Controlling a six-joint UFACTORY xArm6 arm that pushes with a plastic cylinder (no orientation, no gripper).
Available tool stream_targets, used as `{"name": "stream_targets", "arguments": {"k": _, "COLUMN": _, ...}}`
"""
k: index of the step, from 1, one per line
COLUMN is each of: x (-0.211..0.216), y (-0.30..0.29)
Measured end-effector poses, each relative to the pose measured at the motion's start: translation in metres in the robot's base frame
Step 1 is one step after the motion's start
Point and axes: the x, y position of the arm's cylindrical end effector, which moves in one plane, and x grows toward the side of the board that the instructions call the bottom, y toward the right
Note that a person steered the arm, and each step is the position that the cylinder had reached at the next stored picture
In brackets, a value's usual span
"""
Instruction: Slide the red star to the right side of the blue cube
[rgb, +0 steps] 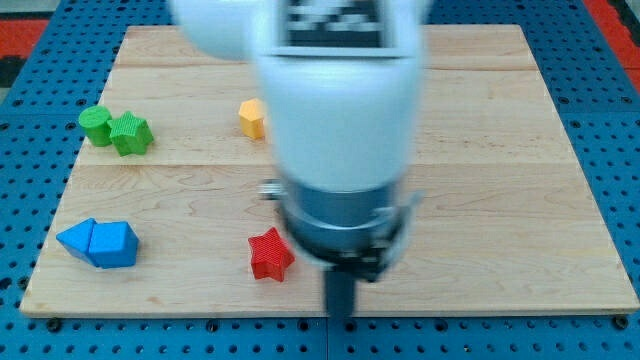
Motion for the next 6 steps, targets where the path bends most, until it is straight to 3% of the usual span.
{"name": "stream_targets", "arguments": {"k": 1, "x": -0.025, "y": 0.022}}
{"name": "stream_targets", "arguments": {"k": 2, "x": -0.053, "y": -0.027}}
{"name": "stream_targets", "arguments": {"k": 3, "x": -0.018, "y": -0.03}}
{"name": "stream_targets", "arguments": {"k": 4, "x": -0.066, "y": -0.076}}
{"name": "stream_targets", "arguments": {"k": 5, "x": -0.063, "y": -0.114}}
{"name": "stream_targets", "arguments": {"k": 6, "x": -0.05, "y": -0.072}}
